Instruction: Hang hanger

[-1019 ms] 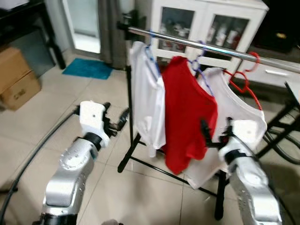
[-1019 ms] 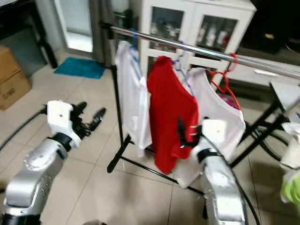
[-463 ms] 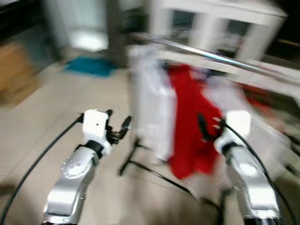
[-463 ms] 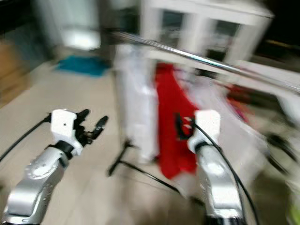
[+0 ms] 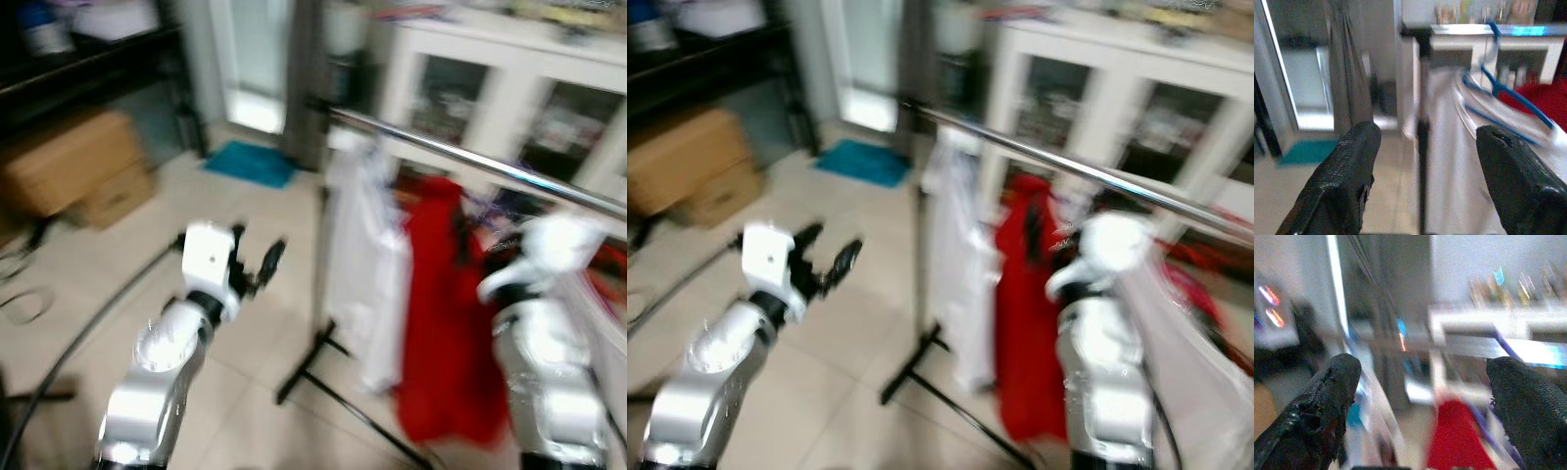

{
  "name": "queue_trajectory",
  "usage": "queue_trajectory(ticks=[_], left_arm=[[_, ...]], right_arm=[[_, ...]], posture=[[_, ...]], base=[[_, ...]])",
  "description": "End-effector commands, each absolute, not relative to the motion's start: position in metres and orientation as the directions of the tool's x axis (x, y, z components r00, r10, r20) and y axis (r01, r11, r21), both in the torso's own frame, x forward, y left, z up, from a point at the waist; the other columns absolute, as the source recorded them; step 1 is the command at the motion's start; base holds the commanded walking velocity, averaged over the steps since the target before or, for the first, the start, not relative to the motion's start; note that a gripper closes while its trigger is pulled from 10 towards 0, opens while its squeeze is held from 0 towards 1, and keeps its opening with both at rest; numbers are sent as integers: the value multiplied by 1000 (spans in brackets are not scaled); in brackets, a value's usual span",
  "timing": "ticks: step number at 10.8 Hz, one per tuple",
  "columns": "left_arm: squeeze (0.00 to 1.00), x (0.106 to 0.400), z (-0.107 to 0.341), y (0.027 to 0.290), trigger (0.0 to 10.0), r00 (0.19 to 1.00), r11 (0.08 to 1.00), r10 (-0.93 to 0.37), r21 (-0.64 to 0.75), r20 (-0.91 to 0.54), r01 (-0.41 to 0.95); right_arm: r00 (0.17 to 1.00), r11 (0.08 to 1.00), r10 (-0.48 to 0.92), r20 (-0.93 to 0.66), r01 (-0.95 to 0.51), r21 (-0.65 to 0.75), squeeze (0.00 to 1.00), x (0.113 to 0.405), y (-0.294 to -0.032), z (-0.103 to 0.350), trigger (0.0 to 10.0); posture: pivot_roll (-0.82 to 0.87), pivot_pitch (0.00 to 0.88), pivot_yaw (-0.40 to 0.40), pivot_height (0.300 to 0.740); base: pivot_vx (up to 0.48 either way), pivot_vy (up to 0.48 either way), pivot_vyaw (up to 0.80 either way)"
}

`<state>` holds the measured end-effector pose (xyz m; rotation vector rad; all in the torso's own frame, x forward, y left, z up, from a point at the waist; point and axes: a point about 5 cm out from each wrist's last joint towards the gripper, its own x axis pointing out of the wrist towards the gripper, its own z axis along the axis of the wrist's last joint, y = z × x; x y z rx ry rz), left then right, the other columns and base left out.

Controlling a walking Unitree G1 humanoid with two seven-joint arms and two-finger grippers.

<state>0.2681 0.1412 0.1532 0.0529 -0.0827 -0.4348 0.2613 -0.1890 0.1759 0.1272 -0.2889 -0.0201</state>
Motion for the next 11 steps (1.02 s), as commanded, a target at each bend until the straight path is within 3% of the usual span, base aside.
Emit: queue_trajectory(ticks=[1, 4, 7, 8, 11], left_arm=[[0, 270, 158, 143, 10000, 894, 898, -439, 68, 87, 434], [0, 267, 158, 129, 10000, 737, 736, -676, 50, -6, 676], [0, 262, 155, 123, 10000, 617, 618, -785, -9, -56, 786], [0, 262, 155, 122, 10000, 610, 611, -791, -12, -56, 791], [0, 265, 157, 119, 10000, 576, 578, -815, -18, -62, 816]], right_arm=[[959, 989, -51, 280, 10, 145, 0, 258, -196, 174, 10000], [993, 998, -33, 112, 26, 62, 0, 264, -216, 157, 10000], [997, 997, 55, -62, -51, 61, 0, 279, -226, 156, 10000], [996, 996, 58, -72, -54, 65, 0, 283, -226, 158, 10000], [968, 999, 22, -251, -10, 49, 0, 332, -247, 156, 10000]], posture=[[11, 0, -44, 740], [-7, 0, -36, 740], [-15, 0, -35, 740], [-19, 0, -33, 740], [-20, 0, -33, 740]], base=[[0, 0, 0], [0, 0, 0], [0, 0, 0], [0, 0, 0], [0, 0, 0]])
